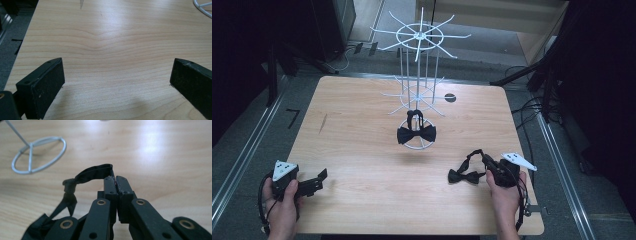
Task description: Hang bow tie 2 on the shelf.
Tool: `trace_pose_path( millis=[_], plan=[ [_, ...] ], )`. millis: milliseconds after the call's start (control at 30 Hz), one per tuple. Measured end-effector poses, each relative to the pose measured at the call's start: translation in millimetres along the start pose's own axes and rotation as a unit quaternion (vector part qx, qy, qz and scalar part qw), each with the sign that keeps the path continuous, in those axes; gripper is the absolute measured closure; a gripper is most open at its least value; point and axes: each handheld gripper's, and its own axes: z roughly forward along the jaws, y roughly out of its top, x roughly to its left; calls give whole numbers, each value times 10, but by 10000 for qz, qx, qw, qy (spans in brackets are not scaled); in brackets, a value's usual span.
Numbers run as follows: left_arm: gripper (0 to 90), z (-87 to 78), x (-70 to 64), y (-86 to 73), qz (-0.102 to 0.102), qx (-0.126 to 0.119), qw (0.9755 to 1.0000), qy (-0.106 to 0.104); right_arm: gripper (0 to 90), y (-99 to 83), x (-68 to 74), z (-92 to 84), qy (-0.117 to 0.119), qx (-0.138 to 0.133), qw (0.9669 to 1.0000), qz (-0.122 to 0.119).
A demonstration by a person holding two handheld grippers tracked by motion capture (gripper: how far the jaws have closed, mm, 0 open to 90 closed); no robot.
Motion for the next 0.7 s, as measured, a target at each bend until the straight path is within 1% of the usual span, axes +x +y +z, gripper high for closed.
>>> trace_pose_path(
  millis=[67,133,200,467,600,700],
  plan=[
    [0,1,0,0,5,-5,10000,3,894,12,37,-30,-92,-211,9997,-67],
    [0,0,-1,0,5,0,10000,5,894,26,69,-52,-121,-421,9990,-123],
    [0,0,-1,0,15,7,10000,6,893,39,99,-73,-132,-552,9982,-170],
    [0,0,-3,0,17,5,10000,16,894,115,198,-152,-58,-925,9953,-290],
    [0,1,-4,1,15,15,10000,14,894,165,245,-208,-85,-1179,9921,-408],
    [0,3,-5,1,15,14,10000,22,894,197,288,-239,-25,-1271,9909,-438]
  ],
)
